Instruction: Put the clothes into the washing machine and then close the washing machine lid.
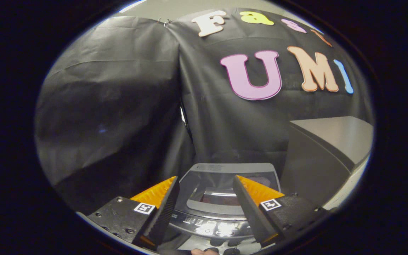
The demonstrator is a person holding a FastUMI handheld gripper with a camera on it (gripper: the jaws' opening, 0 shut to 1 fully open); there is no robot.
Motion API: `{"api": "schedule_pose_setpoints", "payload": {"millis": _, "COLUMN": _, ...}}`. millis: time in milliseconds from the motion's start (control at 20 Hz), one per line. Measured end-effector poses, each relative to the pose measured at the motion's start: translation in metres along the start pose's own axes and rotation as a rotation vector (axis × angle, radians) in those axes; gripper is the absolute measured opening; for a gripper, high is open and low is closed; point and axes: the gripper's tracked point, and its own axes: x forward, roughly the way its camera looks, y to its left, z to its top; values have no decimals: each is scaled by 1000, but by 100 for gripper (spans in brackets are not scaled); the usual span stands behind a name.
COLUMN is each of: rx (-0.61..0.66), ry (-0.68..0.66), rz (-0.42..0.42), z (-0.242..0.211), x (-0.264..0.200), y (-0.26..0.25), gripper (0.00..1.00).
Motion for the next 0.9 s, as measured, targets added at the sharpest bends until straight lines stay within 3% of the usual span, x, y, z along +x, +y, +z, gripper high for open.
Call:
{"api": "schedule_pose_setpoints", "payload": {"millis": 600, "rx": -41, "ry": -109, "rz": -119, "z": -5, "x": -48, "y": -34, "gripper": 93}}
{"api": "schedule_pose_setpoints", "payload": {"millis": 900, "rx": -1, "ry": -150, "rz": -184, "z": -19, "x": -73, "y": -47, "gripper": 93}}
